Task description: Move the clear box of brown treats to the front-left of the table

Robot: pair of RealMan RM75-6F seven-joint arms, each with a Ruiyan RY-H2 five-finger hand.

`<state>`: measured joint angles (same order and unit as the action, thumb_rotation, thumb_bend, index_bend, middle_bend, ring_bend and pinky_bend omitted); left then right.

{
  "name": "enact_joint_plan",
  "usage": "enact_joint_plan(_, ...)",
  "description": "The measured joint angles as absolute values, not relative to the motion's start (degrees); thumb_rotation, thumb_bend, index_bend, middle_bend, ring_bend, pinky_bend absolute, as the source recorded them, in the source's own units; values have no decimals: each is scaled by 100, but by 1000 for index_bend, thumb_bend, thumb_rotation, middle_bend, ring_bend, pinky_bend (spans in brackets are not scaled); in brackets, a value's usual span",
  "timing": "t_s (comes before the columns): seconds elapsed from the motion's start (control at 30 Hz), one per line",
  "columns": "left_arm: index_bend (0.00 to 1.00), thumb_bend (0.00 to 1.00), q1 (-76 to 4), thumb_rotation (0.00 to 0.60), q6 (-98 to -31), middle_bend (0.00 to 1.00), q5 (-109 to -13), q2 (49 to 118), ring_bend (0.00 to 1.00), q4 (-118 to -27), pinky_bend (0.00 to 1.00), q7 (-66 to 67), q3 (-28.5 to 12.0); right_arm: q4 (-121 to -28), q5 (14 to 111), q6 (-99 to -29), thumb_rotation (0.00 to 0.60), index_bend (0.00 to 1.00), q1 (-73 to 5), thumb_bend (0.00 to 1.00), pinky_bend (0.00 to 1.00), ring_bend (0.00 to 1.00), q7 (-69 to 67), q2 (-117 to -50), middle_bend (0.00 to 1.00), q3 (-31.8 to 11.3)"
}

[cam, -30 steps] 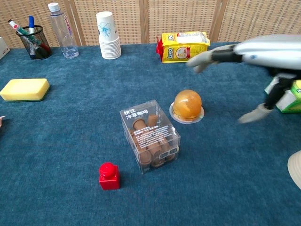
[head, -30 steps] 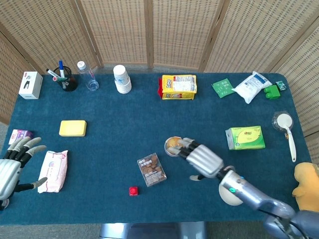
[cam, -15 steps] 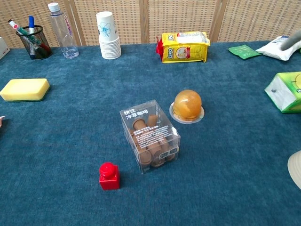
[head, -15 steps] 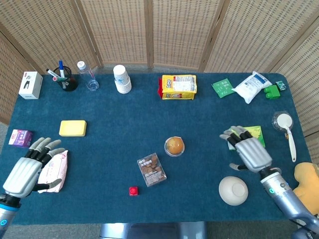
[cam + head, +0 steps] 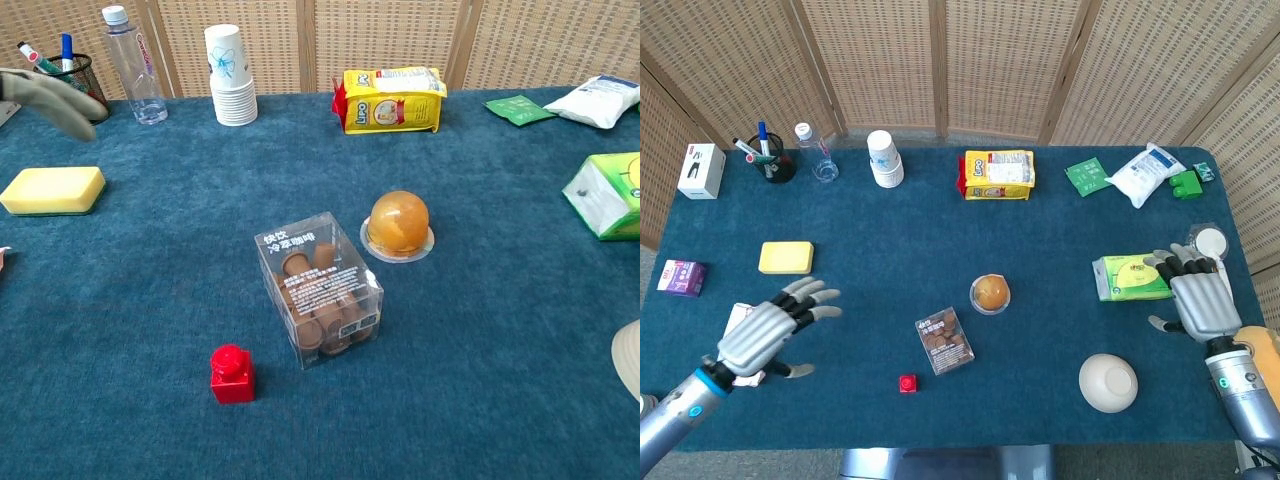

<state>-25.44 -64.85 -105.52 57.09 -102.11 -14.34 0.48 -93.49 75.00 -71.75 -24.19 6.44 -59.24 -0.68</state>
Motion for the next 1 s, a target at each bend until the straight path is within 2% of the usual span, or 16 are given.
enact_joint_plan(0.13,212,158,-3122,600,-6169,143,-10963,5916,25,-9977,9,-1849,21,-9300,7367,-7139,600,218,-2364,8,151,95,692,-5906,206,-125)
enact_joint_plan(0.47,227,160,-4718,600,-5759,157,-11823,7048,22,-8920,2,-3193,89,-9207,7063,-7038,600,217,-2168,13,151,95,679,-5829,205,-311)
enact_joint_plan(0.77,252,163,-5634,600,-5636,164,-12141,7669,22,-8254,0,-3751,333,-9240,7024,-7109,600,218,-2001,15,151,95,614,-5745,206,-420)
enact_joint_plan(1.0,254,162,-6125,600,-5567,167,-12192,8102,18,-7895,0,-3672,477,-9210,7019,-7115,600,218,-1891,14,151,95,533,-5701,206,-481)
